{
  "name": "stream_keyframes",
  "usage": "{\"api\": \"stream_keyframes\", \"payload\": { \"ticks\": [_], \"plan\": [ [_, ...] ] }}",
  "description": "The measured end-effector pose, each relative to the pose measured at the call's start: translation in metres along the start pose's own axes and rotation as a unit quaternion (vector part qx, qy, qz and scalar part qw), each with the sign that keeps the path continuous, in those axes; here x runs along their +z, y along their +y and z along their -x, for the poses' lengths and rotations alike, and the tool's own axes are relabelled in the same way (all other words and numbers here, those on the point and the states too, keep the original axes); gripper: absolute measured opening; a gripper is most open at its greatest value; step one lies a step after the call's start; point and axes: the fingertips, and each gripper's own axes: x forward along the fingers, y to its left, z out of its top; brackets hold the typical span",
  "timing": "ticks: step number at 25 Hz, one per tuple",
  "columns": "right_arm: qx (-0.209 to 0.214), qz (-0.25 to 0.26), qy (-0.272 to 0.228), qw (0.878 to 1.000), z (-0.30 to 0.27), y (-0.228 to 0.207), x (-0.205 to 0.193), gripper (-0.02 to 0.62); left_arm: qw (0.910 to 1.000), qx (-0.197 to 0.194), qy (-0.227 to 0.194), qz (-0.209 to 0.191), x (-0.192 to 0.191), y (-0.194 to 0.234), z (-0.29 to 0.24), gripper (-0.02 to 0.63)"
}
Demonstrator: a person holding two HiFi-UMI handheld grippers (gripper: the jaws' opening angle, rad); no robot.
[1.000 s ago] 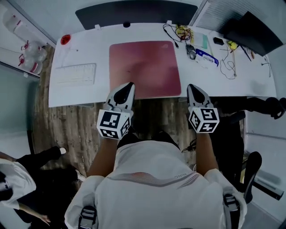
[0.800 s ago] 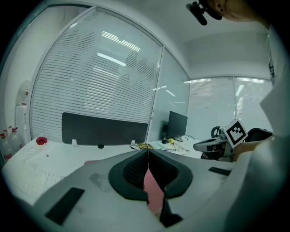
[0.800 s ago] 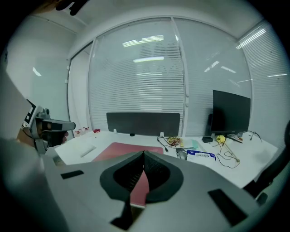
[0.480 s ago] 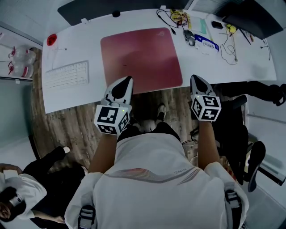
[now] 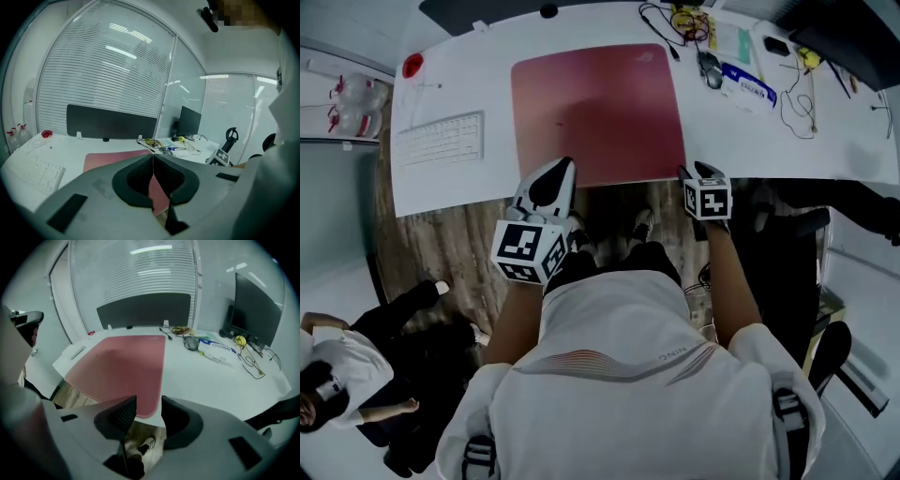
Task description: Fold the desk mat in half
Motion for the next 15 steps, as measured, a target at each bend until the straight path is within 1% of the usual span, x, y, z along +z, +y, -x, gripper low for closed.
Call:
{"api": "stream_keyframes", "payload": {
  "ticks": [3, 8, 12, 14, 15],
  "plan": [
    [0.004, -0.006, 0.021, 1.0, -0.022, -0.003, -0.013, 0.216, 0.9999, 0.013, 0.006, 0.004, -0.006, 0.002, 0.001, 0.014],
    [0.008, -0.012, 0.038, 0.999, -0.035, -0.001, -0.019, 0.209, 0.9996, 0.024, 0.015, 0.008, -0.012, 0.004, 0.002, 0.014],
    [0.016, -0.044, 0.024, 0.999, -0.038, -0.002, -0.022, 0.195, 0.9995, 0.024, 0.017, 0.012, -0.017, 0.005, 0.002, 0.014],
    [0.016, -0.048, 0.016, 0.999, -0.037, -0.001, -0.023, 0.191, 0.9995, 0.022, 0.018, 0.015, -0.018, 0.006, 0.003, 0.014],
    [0.016, -0.049, 0.013, 0.999, -0.037, 0.0, -0.023, 0.176, 0.9994, 0.021, 0.02, 0.017, -0.019, 0.007, 0.004, 0.014]
  ]
}}
